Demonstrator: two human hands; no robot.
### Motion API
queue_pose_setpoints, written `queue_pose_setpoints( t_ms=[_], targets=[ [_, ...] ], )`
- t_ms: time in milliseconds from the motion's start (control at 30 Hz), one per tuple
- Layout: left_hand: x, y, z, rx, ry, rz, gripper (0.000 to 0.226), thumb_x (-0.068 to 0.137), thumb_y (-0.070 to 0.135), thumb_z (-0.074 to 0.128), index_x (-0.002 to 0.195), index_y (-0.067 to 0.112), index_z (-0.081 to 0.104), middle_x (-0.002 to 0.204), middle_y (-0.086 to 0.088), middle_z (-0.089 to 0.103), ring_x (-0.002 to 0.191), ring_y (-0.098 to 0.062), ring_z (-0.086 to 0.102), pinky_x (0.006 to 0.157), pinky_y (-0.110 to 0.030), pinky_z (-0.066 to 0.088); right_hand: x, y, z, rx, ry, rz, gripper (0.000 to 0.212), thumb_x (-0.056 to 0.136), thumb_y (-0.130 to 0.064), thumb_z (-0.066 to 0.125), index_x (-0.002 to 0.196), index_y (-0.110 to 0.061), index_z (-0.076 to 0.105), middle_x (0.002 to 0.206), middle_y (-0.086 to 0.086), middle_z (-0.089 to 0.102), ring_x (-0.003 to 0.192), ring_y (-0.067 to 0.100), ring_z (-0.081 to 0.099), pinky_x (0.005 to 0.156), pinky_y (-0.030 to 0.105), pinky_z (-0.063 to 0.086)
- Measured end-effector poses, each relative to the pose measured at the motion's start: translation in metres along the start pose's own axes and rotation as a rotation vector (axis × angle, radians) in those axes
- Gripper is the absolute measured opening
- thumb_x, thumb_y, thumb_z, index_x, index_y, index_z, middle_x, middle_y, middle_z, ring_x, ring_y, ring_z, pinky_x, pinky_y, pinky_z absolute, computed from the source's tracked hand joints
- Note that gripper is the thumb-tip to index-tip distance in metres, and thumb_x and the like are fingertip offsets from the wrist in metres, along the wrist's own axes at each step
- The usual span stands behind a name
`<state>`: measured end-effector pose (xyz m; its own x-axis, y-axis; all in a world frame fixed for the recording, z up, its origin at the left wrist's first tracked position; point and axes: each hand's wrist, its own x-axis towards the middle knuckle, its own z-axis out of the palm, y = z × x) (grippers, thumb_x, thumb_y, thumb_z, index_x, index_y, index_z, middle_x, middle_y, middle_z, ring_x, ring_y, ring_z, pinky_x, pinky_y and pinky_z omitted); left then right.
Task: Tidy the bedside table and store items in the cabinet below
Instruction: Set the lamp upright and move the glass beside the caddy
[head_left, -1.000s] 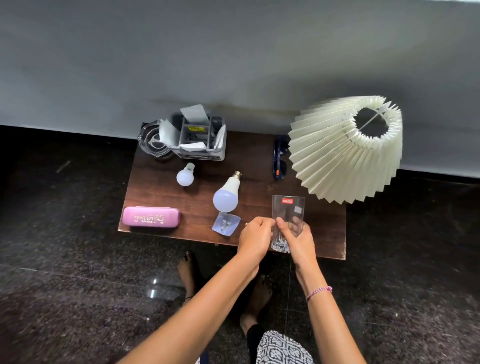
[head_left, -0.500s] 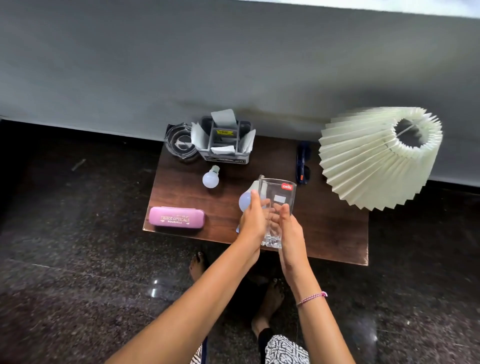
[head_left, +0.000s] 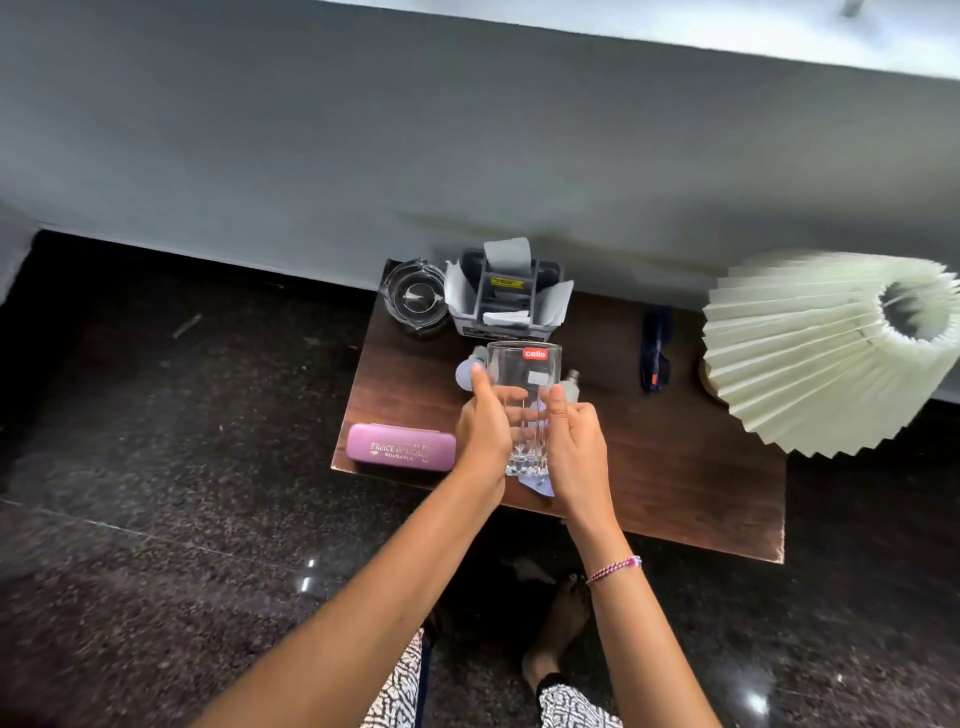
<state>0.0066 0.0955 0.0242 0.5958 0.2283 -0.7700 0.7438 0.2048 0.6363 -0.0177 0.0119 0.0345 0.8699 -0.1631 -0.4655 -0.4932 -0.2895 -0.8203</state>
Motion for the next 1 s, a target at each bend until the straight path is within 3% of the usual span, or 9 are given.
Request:
queue_pose_setpoints(
  t_ms=[133,267,400,533,667,733,833,933,1000],
  targets=[
    [0.011,0.007,-0.018,0.052,0.018,0.039,0.071,0.096,0.058,0.013,0.074,0.014,0.064,0.066,-0.009,0.068,0.058,-0.022,0.063,0.063,-0.032,0.051,0.006,-0.013,0.011,0.057,0.021,0.029,0.050,0.095,-0.051,0.032,0.096,-0.020,0.071,0.091,-0.001,0.063,0.089,0.011,0.060,0.083,0.028,0.047],
    [0.024,0.014,-0.039,0.193,0.045,0.145,0.070,0.096,0.057,0.011,0.077,0.017,0.065,0.062,-0.003,0.067,0.059,-0.022,0.065,0.077,-0.039,0.052,0.023,-0.033,0.016,0.136,0.084,0.113,0.062,0.092,-0.061,0.028,0.091,-0.020,0.075,0.058,-0.006,0.064,0.053,0.000,0.058,0.067,0.023,0.050],
    [0.035,0.021,-0.059,0.335,0.071,0.287,0.069,0.095,0.057,0.011,0.080,0.019,0.066,0.063,0.001,0.069,0.056,-0.012,0.065,0.074,-0.033,0.050,0.038,-0.053,0.022,0.138,-0.034,0.173,0.060,0.086,-0.066,0.039,0.076,-0.018,0.073,0.063,0.006,0.072,0.054,0.008,0.066,0.062,0.022,0.056],
    [0.048,0.031,-0.076,0.372,0.049,0.362,0.065,0.096,0.056,0.013,0.081,0.022,0.066,0.066,0.000,0.071,0.054,-0.007,0.064,0.066,-0.025,0.046,0.051,-0.064,0.036,0.181,-0.098,0.205,0.040,0.089,-0.040,0.055,0.073,-0.007,0.071,0.070,0.017,0.072,0.054,0.016,0.067,0.053,0.020,0.055],
    [0.059,0.038,-0.092,0.380,-0.001,0.398,0.062,0.097,0.053,0.015,0.085,0.022,0.067,0.067,0.002,0.071,0.061,-0.006,0.066,0.070,-0.024,0.048,0.057,-0.070,0.052,0.204,-0.106,0.229,0.031,0.086,-0.019,0.051,0.063,-0.005,0.067,0.065,0.016,0.071,0.046,0.014,0.066,0.040,0.014,0.046],
    [0.064,0.043,-0.101,0.406,-0.045,0.399,0.060,0.098,0.052,0.015,0.089,0.025,0.068,0.075,0.006,0.071,0.074,-0.006,0.066,0.078,-0.024,0.046,0.058,-0.071,0.059,0.148,-0.088,0.179,0.032,0.085,-0.019,0.050,0.063,-0.005,0.068,0.057,0.011,0.070,0.045,0.012,0.066,0.043,0.014,0.045],
    [0.067,0.057,-0.112,0.495,-0.081,0.368,0.055,0.099,0.049,0.015,0.104,0.031,0.066,0.092,0.018,0.066,0.098,-0.004,0.057,0.083,-0.018,0.037,0.060,-0.075,0.070,-0.089,-0.042,0.053,0.033,0.082,-0.022,0.048,0.065,0.000,0.065,0.052,0.010,0.069,0.052,0.011,0.069,0.062,0.023,0.052],
    [0.072,0.079,-0.118,0.570,-0.079,0.277,0.051,0.099,0.047,0.018,0.121,0.030,0.060,0.119,0.006,0.064,0.120,-0.016,0.051,0.101,-0.030,0.036,0.062,-0.084,0.082,-0.226,0.024,-0.050,0.035,0.085,-0.020,0.046,0.068,0.007,0.061,0.060,0.018,0.068,0.055,0.015,0.070,0.070,0.032,0.055],
    [0.072,0.097,-0.120,0.554,-0.101,0.171,0.059,0.094,0.058,0.018,0.129,0.029,0.055,0.134,-0.002,0.057,0.125,-0.020,0.050,0.109,-0.040,0.036,0.064,-0.091,0.090,-0.261,0.065,-0.095,0.032,0.086,-0.020,0.045,0.068,0.000,0.064,0.059,0.009,0.069,0.059,0.019,0.069,0.074,0.036,0.055]
  ],
)
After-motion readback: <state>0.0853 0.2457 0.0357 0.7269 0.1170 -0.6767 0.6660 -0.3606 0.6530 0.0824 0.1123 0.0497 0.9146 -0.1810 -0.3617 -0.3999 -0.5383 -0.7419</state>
